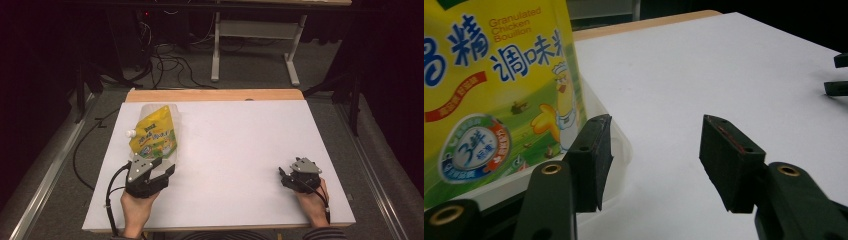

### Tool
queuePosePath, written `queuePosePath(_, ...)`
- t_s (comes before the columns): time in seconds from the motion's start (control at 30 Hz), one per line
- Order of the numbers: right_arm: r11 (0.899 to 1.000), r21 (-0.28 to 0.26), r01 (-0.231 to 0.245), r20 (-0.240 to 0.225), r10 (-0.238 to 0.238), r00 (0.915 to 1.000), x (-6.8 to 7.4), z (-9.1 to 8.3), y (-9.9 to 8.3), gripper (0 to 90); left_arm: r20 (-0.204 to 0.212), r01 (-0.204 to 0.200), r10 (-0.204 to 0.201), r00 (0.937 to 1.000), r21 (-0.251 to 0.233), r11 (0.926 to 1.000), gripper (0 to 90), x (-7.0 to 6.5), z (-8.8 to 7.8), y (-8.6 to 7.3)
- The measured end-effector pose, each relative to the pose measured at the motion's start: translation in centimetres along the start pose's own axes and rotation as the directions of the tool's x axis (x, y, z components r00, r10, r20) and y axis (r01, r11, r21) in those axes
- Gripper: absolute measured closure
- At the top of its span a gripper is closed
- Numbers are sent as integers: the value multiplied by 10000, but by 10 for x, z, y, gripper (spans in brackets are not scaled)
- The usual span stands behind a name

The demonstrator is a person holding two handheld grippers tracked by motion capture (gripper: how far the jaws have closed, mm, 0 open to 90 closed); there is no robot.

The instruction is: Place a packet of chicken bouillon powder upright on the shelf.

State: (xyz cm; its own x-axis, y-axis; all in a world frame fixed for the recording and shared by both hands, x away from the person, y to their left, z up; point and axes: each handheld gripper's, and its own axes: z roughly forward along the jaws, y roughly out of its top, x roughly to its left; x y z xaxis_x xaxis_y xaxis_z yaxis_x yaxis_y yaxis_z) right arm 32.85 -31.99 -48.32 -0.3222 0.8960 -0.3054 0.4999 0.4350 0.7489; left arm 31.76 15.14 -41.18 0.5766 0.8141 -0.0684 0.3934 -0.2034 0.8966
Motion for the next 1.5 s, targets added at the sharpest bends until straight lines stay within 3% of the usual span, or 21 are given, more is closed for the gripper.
queuePosePath(0.23,9928,-596,-1041,-479,1013,9937,-11,-5,-3,300,157,-92,93,9998,-13,10000,467,-10,12,0)
queuePosePath(0.43,9901,-700,-1219,-712,1169,9906,-13,-7,-4,301,419,-162,161,9990,28,9999,466,-18,23,1)
queuePosePath(0.93,9756,-812,-2040,-1472,1907,9706,-22,-8,-6,303,871,-337,330,9957,64,9994,462,-37,53,4)
queuePosePath(1.17,9683,-860,-2346,-1600,2190,9625,-25,-8,-8,304,1025,-608,570,9931,344,9976,463,-45,64,4)
queuePosePath(1.33,9744,-915,-2054,-1567,1896,9693,-23,-8,-7,303,1129,-415,381,9929,280,9987,463,-46,71,4)
queuePosePath(1.5,9740,-898,-2077,-1566,1922,9688,-23,-8,-7,302,1149,-324,284,9930,336,9989,462,-46,78,3)
